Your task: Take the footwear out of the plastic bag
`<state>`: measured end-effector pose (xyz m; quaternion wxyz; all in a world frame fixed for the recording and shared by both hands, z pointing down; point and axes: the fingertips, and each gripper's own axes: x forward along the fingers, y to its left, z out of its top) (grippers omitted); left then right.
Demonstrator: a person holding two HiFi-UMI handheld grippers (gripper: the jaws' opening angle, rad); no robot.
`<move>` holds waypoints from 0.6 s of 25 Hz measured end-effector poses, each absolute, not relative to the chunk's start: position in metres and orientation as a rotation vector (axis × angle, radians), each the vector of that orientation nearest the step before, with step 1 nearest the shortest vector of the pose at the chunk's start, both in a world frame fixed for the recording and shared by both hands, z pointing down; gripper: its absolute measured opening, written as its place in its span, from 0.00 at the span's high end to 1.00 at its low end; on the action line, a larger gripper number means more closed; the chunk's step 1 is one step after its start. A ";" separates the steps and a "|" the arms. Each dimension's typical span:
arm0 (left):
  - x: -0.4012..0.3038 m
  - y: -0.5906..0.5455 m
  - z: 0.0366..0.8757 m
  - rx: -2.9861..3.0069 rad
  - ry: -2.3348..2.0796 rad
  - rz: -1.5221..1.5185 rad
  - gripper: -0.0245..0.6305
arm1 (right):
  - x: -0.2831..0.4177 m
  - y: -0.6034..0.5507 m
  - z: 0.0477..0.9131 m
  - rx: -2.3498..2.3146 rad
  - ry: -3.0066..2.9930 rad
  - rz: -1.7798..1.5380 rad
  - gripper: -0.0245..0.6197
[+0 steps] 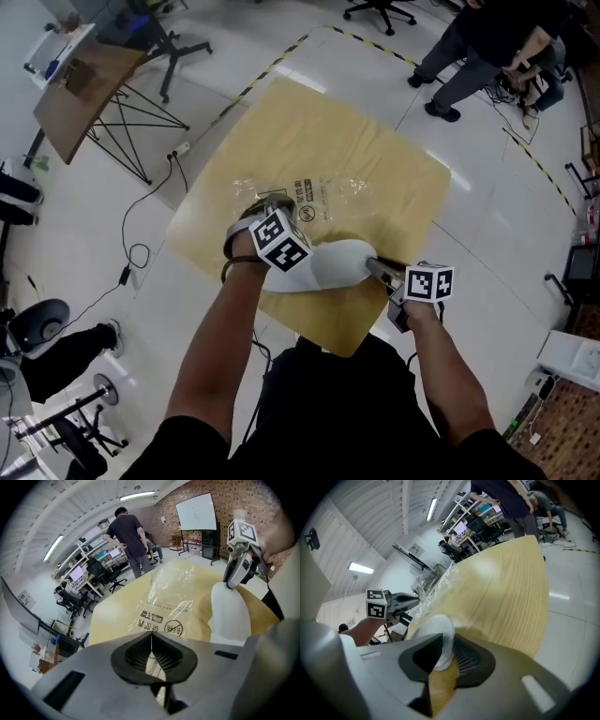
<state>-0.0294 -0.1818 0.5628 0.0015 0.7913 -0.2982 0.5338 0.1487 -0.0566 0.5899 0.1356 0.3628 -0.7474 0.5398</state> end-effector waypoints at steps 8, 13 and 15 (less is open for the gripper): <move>-0.018 -0.182 0.592 2.414 -0.871 1.775 0.94 | 0.152 -0.062 0.590 1.056 -2.158 1.564 0.84; -0.020 -0.186 0.590 2.426 -0.940 1.685 0.86 | 0.155 -0.064 0.589 1.082 -2.170 1.477 0.78; -0.022 -0.185 0.581 2.437 -0.970 1.595 0.85 | 0.156 -0.062 0.586 1.081 -2.177 1.431 0.67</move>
